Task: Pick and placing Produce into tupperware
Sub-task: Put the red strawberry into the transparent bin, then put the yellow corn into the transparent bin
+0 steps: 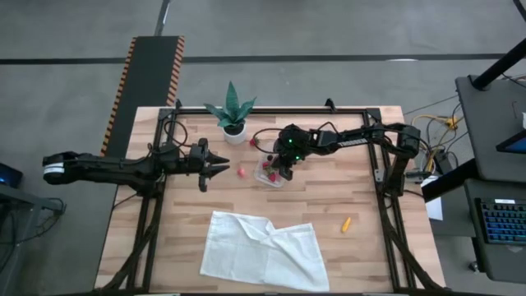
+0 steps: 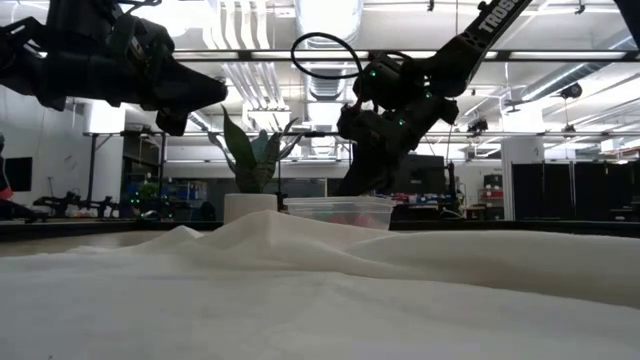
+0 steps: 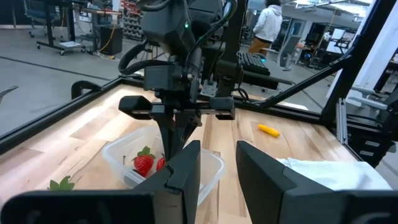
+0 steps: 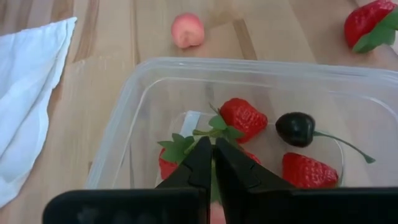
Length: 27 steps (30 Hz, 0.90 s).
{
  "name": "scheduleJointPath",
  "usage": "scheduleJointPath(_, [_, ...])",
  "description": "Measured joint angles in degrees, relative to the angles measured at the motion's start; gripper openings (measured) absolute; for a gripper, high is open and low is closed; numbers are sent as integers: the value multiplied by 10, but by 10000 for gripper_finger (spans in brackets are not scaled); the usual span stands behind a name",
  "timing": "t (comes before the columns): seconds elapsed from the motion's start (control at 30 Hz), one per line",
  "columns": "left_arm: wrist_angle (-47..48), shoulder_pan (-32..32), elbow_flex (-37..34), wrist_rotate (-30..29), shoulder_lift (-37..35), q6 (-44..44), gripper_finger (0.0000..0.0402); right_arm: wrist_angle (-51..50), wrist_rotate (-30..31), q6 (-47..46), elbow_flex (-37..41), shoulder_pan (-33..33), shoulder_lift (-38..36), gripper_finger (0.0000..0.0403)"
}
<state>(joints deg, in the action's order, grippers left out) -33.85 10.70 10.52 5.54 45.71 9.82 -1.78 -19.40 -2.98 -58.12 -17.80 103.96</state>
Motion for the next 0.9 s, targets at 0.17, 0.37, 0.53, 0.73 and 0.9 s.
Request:
scheduleJointPath(0.17, [0,0,0,0,0,0,89,2,0,0,0,0,0,36])
scheduleJointPath(0.37, [0,0,0,0,0,0,89,3,0,-7,0,0,0,87])
scheduleJointPath(0.53, [0,0,0,0,0,0,89,-15,-38,-5,-3,0,-26,112])
scheduleJointPath(0.73, [2,0,0,0,0,0,89,-71,-95,8,10,27,-148,118])
scheduleJointPath(0.9, [-2,0,0,0,0,0,89,-136,-75,16,24,66,-297,111])
